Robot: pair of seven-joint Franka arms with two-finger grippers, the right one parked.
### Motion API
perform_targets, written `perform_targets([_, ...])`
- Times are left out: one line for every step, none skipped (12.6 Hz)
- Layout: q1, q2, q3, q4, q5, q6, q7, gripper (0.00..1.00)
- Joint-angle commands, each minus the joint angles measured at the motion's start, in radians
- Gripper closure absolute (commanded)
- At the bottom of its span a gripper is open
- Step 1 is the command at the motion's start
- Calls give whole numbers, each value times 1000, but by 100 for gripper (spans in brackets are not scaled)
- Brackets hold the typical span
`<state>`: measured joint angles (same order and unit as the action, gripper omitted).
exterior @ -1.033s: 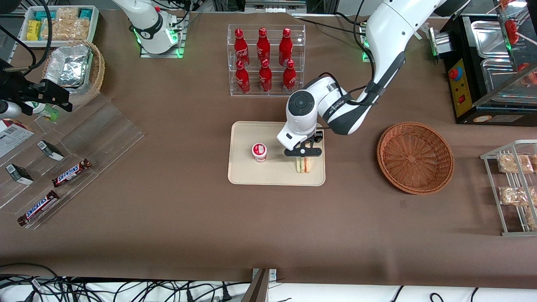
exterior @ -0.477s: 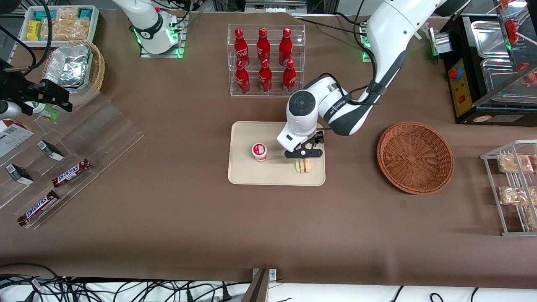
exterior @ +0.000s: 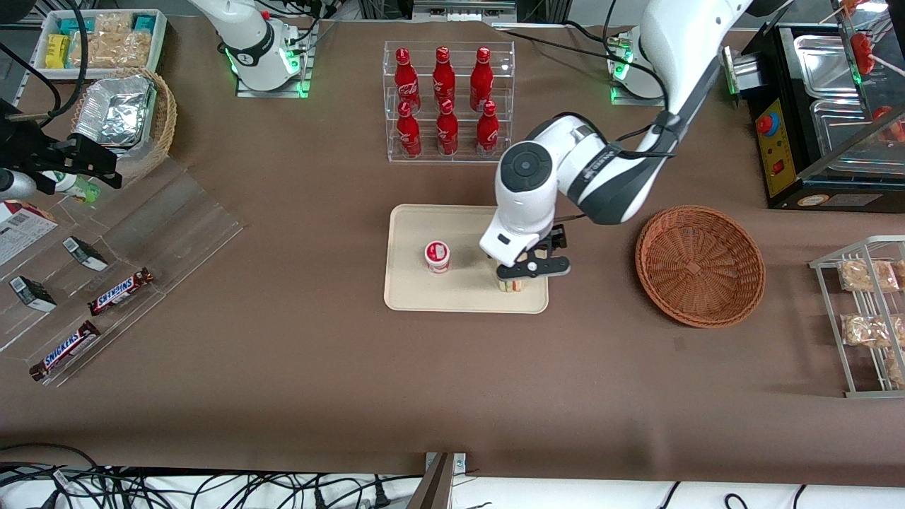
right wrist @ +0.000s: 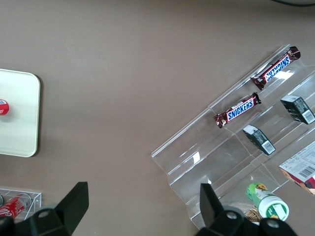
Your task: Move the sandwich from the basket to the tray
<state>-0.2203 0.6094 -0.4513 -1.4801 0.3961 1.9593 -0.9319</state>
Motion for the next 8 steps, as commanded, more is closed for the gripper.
perform_targets([62,-45,-10,4,15,-23,-2,0])
perform_targets([78,-54,-10,18,13,-23,-1,0])
perform_targets([96,-54,-12,50,-8,-25,20,0])
perform_targets([114,-54,-9,75,-32,-40,77,0])
perform_targets([131,-54,-9,105,-42,-78,131,0])
perform_targets([165,-54,-9,127,-68,-117,186,0])
perform_targets([197,-54,-9,135,-81,-135,249,0])
perform_targets([232,-57,-10,135,-94,-140,305,0])
